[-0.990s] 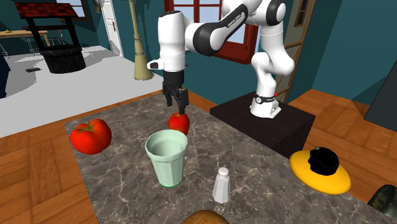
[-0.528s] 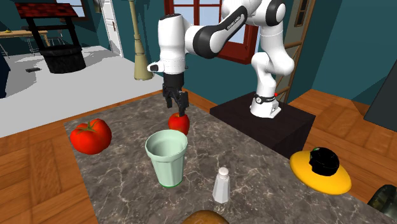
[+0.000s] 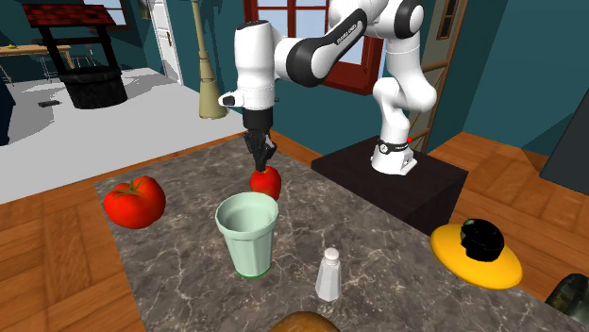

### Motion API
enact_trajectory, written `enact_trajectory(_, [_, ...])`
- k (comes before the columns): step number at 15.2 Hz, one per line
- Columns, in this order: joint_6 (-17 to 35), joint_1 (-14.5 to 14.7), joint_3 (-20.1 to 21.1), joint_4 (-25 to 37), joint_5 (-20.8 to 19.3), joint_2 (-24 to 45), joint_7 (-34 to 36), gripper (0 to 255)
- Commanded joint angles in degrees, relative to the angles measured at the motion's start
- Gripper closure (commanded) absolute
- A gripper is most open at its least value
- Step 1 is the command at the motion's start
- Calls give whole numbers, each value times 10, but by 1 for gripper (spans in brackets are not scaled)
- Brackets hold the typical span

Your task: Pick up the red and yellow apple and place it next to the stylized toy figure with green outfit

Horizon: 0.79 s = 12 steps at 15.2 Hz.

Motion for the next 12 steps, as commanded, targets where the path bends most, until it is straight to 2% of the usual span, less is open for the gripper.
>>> enact_trajectory(1, [0, 0, 0, 0, 0, 0, 0, 255])
enact_trajectory(4, [0, 0, 0, 0, 0, 0, 0, 255])
enact_trajectory(12, [-56, 0, 0, 43, -1, -13, 3, 255])
